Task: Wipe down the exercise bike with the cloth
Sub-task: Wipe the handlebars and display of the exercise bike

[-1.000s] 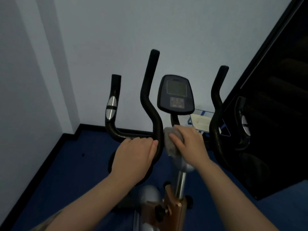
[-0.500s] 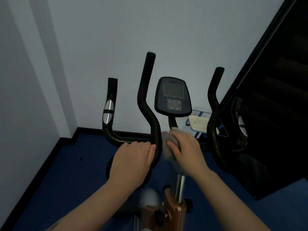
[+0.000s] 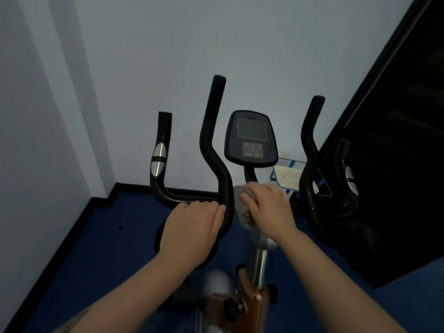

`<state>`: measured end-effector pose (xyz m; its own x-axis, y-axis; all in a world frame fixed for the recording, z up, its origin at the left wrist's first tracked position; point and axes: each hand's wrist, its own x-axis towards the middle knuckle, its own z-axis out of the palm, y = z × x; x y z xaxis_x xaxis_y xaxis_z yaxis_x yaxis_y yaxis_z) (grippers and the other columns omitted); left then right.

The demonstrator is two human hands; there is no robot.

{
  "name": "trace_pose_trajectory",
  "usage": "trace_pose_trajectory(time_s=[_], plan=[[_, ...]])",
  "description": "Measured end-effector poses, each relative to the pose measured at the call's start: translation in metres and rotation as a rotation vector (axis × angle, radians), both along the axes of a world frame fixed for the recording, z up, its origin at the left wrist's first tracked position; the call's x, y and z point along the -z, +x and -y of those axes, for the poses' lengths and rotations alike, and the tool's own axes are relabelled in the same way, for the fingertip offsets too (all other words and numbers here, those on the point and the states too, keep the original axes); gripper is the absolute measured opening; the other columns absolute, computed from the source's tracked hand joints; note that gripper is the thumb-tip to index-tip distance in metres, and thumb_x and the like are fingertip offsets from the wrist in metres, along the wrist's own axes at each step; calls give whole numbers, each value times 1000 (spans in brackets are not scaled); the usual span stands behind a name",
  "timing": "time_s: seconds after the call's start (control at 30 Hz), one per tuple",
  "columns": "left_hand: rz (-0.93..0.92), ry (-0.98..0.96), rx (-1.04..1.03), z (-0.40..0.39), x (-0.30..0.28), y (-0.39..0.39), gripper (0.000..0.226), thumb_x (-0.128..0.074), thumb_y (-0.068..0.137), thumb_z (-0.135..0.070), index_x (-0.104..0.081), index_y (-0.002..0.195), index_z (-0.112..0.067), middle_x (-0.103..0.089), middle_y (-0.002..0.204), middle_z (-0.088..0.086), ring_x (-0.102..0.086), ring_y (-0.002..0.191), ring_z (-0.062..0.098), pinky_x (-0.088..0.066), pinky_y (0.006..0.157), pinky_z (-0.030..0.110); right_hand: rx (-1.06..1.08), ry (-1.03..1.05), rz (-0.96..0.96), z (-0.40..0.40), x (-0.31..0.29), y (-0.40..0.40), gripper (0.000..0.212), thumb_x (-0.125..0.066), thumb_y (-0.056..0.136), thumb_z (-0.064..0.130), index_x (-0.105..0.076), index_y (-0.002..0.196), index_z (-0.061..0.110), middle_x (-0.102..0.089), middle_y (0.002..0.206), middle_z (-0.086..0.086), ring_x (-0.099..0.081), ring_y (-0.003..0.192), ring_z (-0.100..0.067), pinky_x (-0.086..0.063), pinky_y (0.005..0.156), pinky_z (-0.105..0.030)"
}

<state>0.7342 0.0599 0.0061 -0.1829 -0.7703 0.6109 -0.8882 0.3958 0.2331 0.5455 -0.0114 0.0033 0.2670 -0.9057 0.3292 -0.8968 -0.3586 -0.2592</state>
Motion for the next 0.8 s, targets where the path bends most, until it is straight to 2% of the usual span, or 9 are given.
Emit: trace_pose_trajectory(time_s=[0.17, 0.27, 0.33, 0.4, 0.47, 0.53, 0.67, 0.73, 0.8], plan=[[77, 16, 55, -8, 5, -2, 37, -85, 67, -6, -52, 69, -23, -46, 54, -8, -46, 44, 14, -45, 42, 36, -8, -29, 44, -28, 17, -3, 35, -48, 98, 41, -53, 130, 29, -58, 122, 8, -47, 119, -13, -31, 102, -30], [27, -7, 12, 0, 1, -1, 31, -81, 74, -9, -53, 68, -21, -43, 53, -9, -48, 45, 16, -43, 45, 33, -31, 76, 62, -2, -4, -3, 30, -49, 98, 41, -58, 123, 28, -49, 101, 15, -47, 112, -15, -31, 89, -29], [22, 1, 24, -2, 3, 0, 30, -79, 76, -8, -54, 68, -21, -43, 53, -9, -48, 45, 16, -43, 46, 31, -15, 119, 102, -4, -6, 2, 29, -51, 98, 39, -59, 123, 27, -43, 97, 16, -46, 109, -17, -31, 87, -29], [80, 19, 56, -7, 5, 1, 30, -82, 72, -6, -56, 70, -20, -46, 55, -8, -46, 45, 14, -44, 44, 33, 41, 26, 109, -21, 7, 6, 28, -52, 98, 34, -59, 124, 24, -55, 109, 8, -48, 112, -17, -30, 96, -27], [117, 18, 72, -7, 5, 2, 27, -82, 70, -6, -59, 74, -20, -48, 56, -7, -47, 46, 14, -43, 43, 34, 75, -76, 79, -38, 20, 12, 27, -52, 98, 29, -60, 122, 21, -60, 119, 3, -50, 116, -18, -22, 110, -28], [86, -9, 45, -3, 3, 2, 31, -84, 69, -6, -57, 70, -21, -47, 54, -7, -46, 44, 14, -45, 42, 36, 84, -67, 22, -24, 13, 14, 24, -45, 100, 31, -60, 118, 23, -61, 117, 3, -51, 115, -17, -21, 115, -34], [100, -16, 22, -4, 4, 0, 37, -85, 66, -2, -52, 67, -20, -46, 53, -6, -45, 43, 14, -45, 41, 34, 106, 54, -25, -4, -5, 19, 27, -37, 103, 33, -62, 106, 23, -64, 101, 2, -52, 104, -18, -31, 105, -38], [102, 24, 26, -9, 4, -1, 37, -86, 65, -3, -53, 68, -20, -46, 53, -6, -46, 44, 14, -45, 42, 34, 78, 25, 37, -16, 0, 18, 22, -42, 102, 29, -62, 103, 19, -63, 101, -1, -53, 101, -20, -35, 97, -33], [86, 56, 41, -12, 1, -3, 37, -85, 68, -7, -51, 67, -22, -46, 54, -7, -46, 45, 14, -45, 42, 34, 40, -25, 70, -32, 7, 11, 17, -49, 99, 24, -61, 109, 17, -61, 107, 0, -51, 105, -19, -36, 97, -30]])
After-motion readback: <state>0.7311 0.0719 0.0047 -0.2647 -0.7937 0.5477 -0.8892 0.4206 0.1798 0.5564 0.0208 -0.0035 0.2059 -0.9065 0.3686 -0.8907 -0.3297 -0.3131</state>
